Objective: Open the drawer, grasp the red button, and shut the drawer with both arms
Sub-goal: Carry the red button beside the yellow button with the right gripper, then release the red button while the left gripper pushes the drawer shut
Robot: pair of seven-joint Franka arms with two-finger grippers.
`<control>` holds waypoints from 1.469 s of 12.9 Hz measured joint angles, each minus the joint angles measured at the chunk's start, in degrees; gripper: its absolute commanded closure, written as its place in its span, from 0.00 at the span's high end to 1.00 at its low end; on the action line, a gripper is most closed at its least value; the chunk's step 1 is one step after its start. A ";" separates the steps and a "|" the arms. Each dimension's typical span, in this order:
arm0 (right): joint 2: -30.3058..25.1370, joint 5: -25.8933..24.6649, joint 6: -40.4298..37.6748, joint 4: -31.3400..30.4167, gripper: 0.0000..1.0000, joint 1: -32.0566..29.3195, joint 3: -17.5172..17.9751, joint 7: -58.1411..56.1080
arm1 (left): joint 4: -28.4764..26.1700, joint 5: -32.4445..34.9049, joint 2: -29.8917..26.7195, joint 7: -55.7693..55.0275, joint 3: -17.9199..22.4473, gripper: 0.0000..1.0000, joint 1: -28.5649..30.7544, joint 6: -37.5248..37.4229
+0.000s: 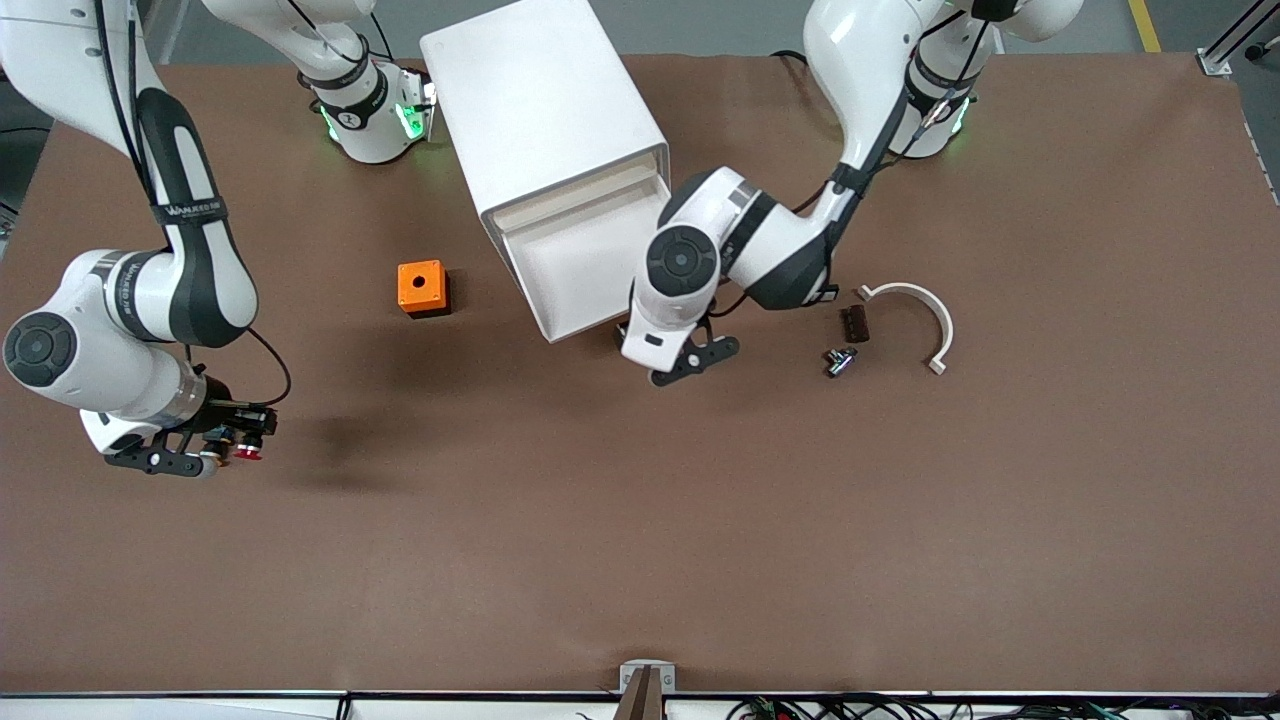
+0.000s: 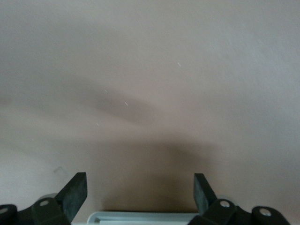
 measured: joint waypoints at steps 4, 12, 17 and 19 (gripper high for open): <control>3.98 -0.02 8.48 -3.19 0.00 -0.36 0.19 -2.01 | -0.54 0.02 -0.03 -0.01 -3.66 1.00 -0.60 1.87; 8.43 -0.02 12.72 -3.14 1.00 -1.85 0.21 -3.13 | -3.08 0.02 -0.07 -7.38 -11.88 1.00 -0.63 2.02; 7.63 -0.02 5.52 0.26 1.00 -1.83 0.63 -3.15 | -4.15 0.02 -0.08 -13.25 -14.72 1.00 -0.62 2.11; 5.61 -0.02 -1.95 3.82 1.00 -1.83 0.65 -3.15 | -4.37 0.07 -0.08 -14.85 -15.34 1.00 -0.62 2.12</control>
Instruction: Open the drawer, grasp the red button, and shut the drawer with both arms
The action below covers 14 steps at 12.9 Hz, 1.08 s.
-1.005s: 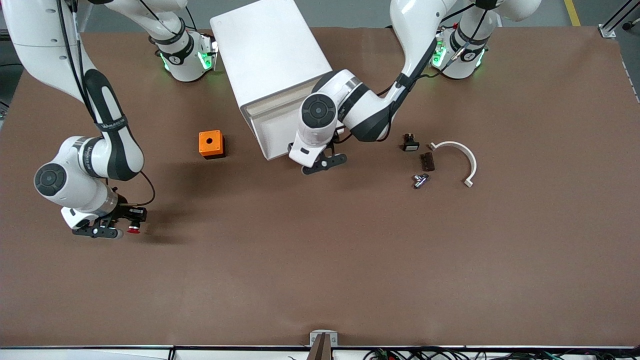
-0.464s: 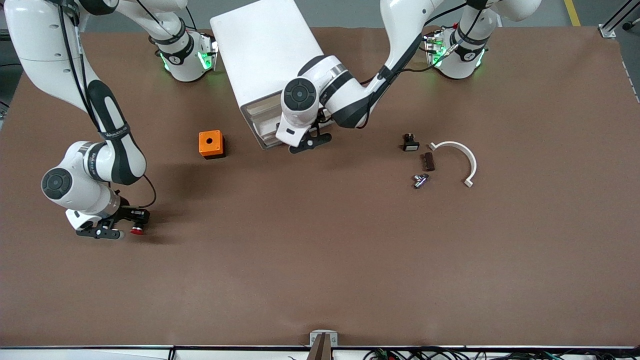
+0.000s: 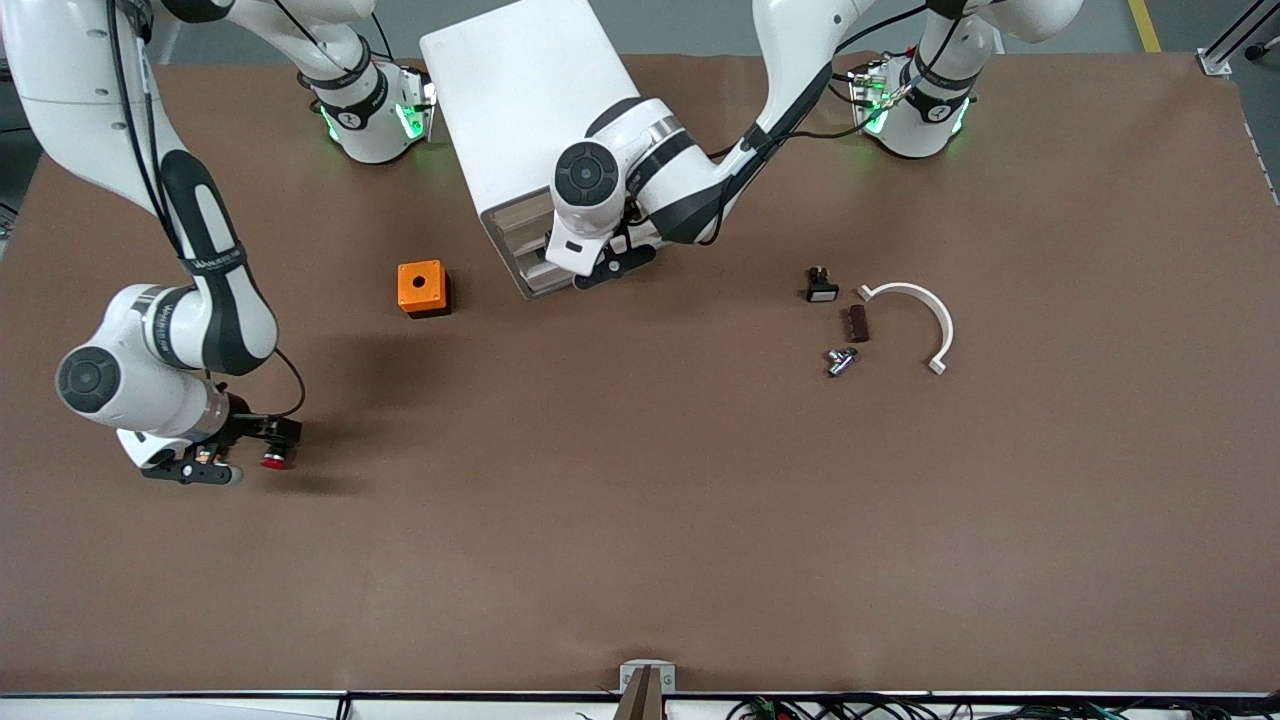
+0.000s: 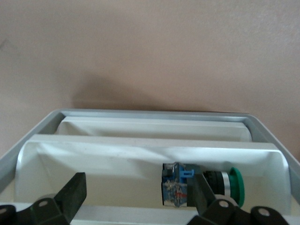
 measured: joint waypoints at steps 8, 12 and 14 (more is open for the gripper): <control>-10.53 -0.03 -34.59 17.21 1.00 -0.02 0.02 0.07 | 0.14 0.00 -1.59 -2.96 0.01 1.00 4.71 0.27; -14.35 -0.04 -39.14 18.97 1.00 -0.04 -0.05 1.68 | 0.38 4.78 -6.61 -2.45 0.05 1.00 17.18 0.06; -14.80 -0.15 -40.18 20.71 1.00 -0.01 0.15 2.84 | 0.36 7.49 -8.91 -0.88 0.01 1.00 22.55 -1.34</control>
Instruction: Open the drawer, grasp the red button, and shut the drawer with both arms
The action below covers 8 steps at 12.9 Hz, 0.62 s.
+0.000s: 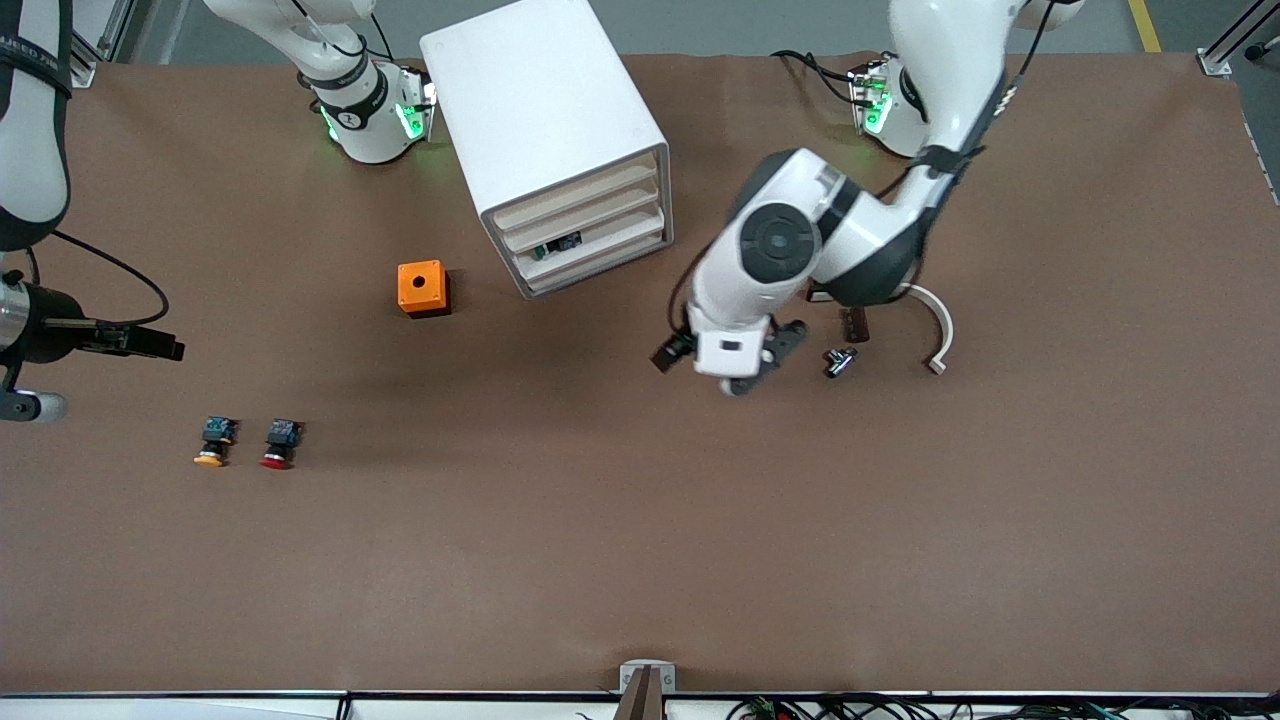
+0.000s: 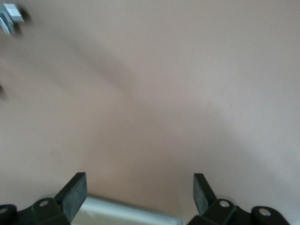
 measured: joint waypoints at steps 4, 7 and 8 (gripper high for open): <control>-0.04 -0.45 -1.98 5.24 1.00 0.01 0.12 0.81 | -0.06 1.53 -3.51 12.02 0.04 1.00 9.74 -3.48; -0.04 -0.46 -2.20 5.94 1.00 -0.03 0.04 1.00 | -0.08 2.91 -6.26 19.61 0.01 1.00 15.81 -6.45; -0.09 -0.45 -2.35 5.99 1.00 -0.05 0.01 1.01 | -0.07 4.08 -7.25 22.03 -0.01 1.00 17.23 -7.70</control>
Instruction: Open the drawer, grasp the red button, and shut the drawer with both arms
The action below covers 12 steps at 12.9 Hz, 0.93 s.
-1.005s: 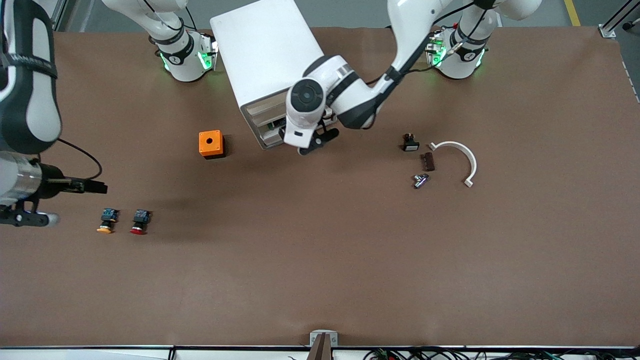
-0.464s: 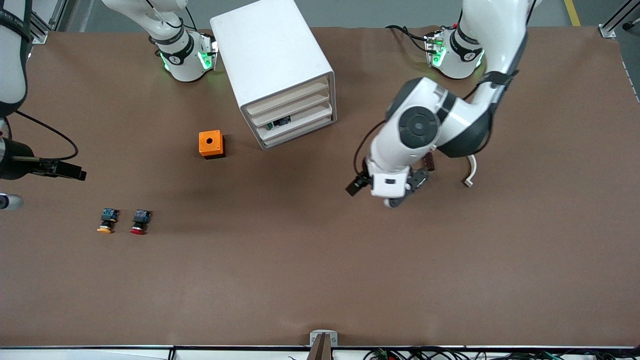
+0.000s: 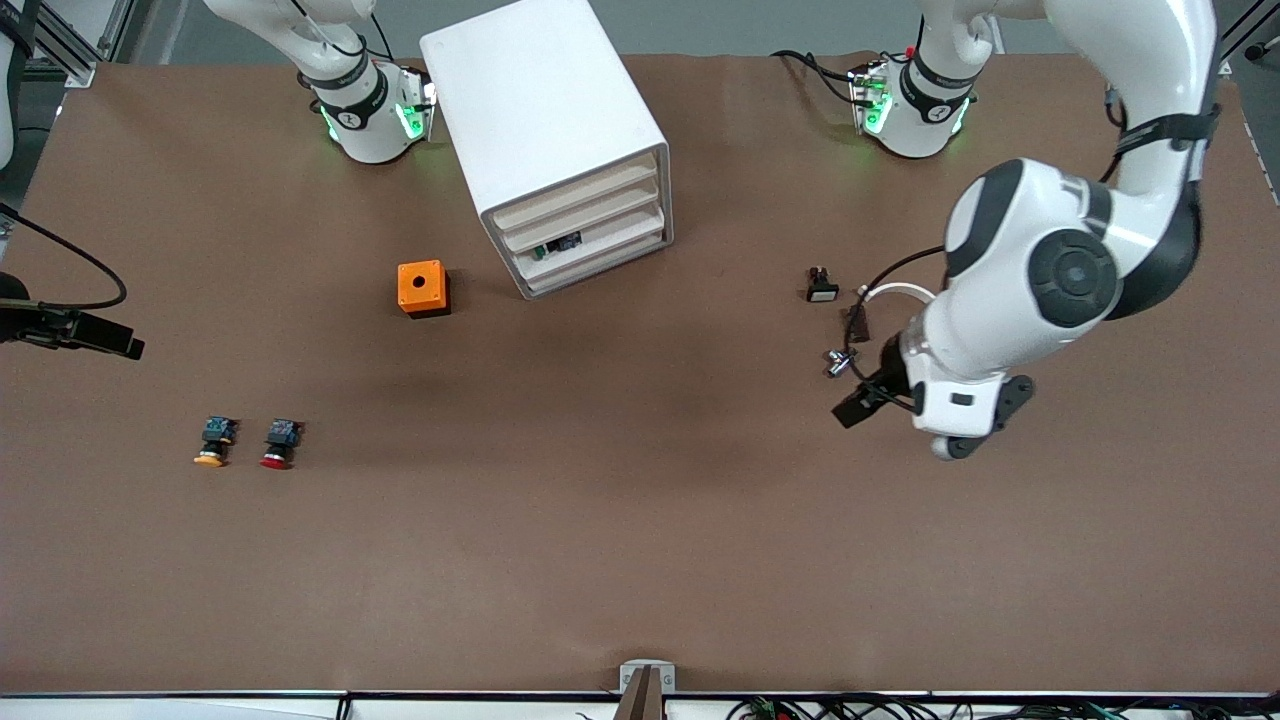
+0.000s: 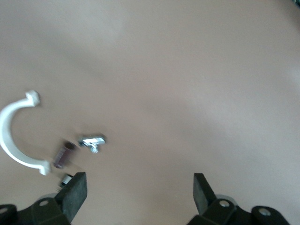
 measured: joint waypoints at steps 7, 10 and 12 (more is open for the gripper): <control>-9.96 0.09 -1.86 -4.59 1.00 0.01 0.28 -0.03 | -0.03 3.96 -8.76 21.14 0.01 1.00 7.86 -6.97; -15.06 0.09 -2.26 -8.60 1.00 0.01 0.33 -0.43 | -0.07 3.97 -11.89 28.38 -0.13 1.00 11.17 -9.95; -17.24 0.09 -2.87 -10.01 1.00 0.01 0.30 -1.44 | -0.09 3.97 -13.73 31.99 -0.13 1.00 11.98 -12.19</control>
